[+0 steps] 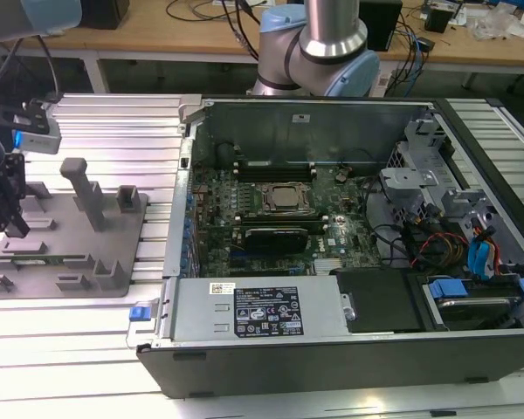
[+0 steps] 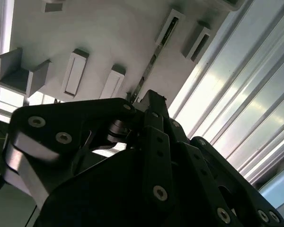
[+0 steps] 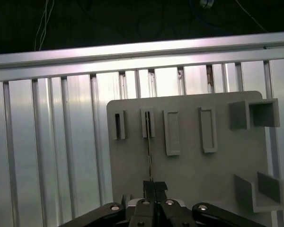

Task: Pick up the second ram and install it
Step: 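Pick up the second ram and move it above second insertion slot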

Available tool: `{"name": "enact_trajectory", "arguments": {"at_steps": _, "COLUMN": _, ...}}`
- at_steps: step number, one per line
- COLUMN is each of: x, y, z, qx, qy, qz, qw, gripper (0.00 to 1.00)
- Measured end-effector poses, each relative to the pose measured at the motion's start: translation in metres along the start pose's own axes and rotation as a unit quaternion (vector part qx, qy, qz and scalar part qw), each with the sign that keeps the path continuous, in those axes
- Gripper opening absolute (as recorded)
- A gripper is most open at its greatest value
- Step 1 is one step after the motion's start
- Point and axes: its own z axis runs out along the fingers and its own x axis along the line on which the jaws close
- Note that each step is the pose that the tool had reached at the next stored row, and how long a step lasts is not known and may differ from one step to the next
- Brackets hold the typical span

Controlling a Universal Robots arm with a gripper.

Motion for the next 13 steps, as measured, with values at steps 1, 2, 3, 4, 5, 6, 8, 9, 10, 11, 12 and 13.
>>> {"name": "enact_trajectory", "arguments": {"at_steps": 1, "x": 0.0001, "y": 0.0015, "z": 0.002, "qx": 0.0025, "qy": -0.0002, "qz": -0.001, "qw": 1.0, "gripper": 0.08}}
{"name": "enact_trajectory", "arguments": {"at_steps": 2, "x": 0.0001, "y": 0.0021, "z": 0.0027, "qx": 0.0039, "qy": -0.0003, "qz": -0.002, "qw": 1.0, "gripper": 0.08}}
{"name": "enact_trajectory", "arguments": {"at_steps": 3, "x": 0.0003, "y": 0.0041, "z": 0.0048, "qx": 0.0073, "qy": -0.0005, "qz": -0.004, "qw": 1.0, "gripper": 0.08}}
{"name": "enact_trajectory", "arguments": {"at_steps": 4, "x": 0.0004, "y": 0.0058, "z": 0.0082, "qx": 0.0092, "qy": -0.0007, "qz": -0.005, "qw": 0.9999, "gripper": 0.08}}
{"name": "enact_trajectory", "arguments": {"at_steps": 5, "x": 0.0005, "y": 0.0074, "z": 0.0108, "qx": 0.0096, "qy": -0.0007, "qz": -0.005, "qw": 0.9999, "gripper": 0.08}}
{"name": "enact_trajectory", "arguments": {"at_steps": 6, "x": 0.0006, "y": 0.0089, "z": 0.0134, "qx": 0.01, "qy": -0.0007, "qz": -0.005, "qw": 0.9999, "gripper": 0.08}}
{"name": "enact_trajectory", "arguments": {"at_steps": 8, "x": 0.0008, "y": 0.0111, "z": 0.0173, "qx": 0.0101, "qy": -0.0007, "qz": -0.006, "qw": 0.9999, "gripper": 0.08}}
{"name": "enact_trajectory", "arguments": {"at_steps": 9, "x": 0.0009, "y": 0.012, "z": 0.019, "qx": 0.0102, "qy": -0.0006, "qz": -0.006, "qw": 0.9999, "gripper": 0.08}}
{"name": "enact_trajectory", "arguments": {"at_steps": 10, "x": 0.0009, "y": 0.0127, "z": 0.0203, "qx": 0.0103, "qy": -0.0007, "qz": -0.006, "qw": 0.9999, "gripper": 0.08}}
{"name": "enact_trajectory", "arguments": {"at_steps": 11, "x": 0.001, "y": 0.0131, "z": 0.0215, "qx": 0.0103, "qy": -0.0007, "qz": -0.006, "qw": 0.9999, "gripper": 0.08}}
{"name": "enact_trajectory", "arguments": {"at_steps": 12, "x": 0.0011, "y": 0.0135, "z": 0.0232, "qx": 0.0103, "qy": -0.0006, "qz": -0.007, "qw": 0.9999, "gripper": 0.08}}
{"name": "enact_trajectory", "arguments": {"at_steps": 13, "x": 0.0011, "y": 0.0137, "z": 0.0245, "qx": 0.0103, "qy": -0.0006, "qz": -0.007, "qw": 0.9999, "gripper": 0.08}}
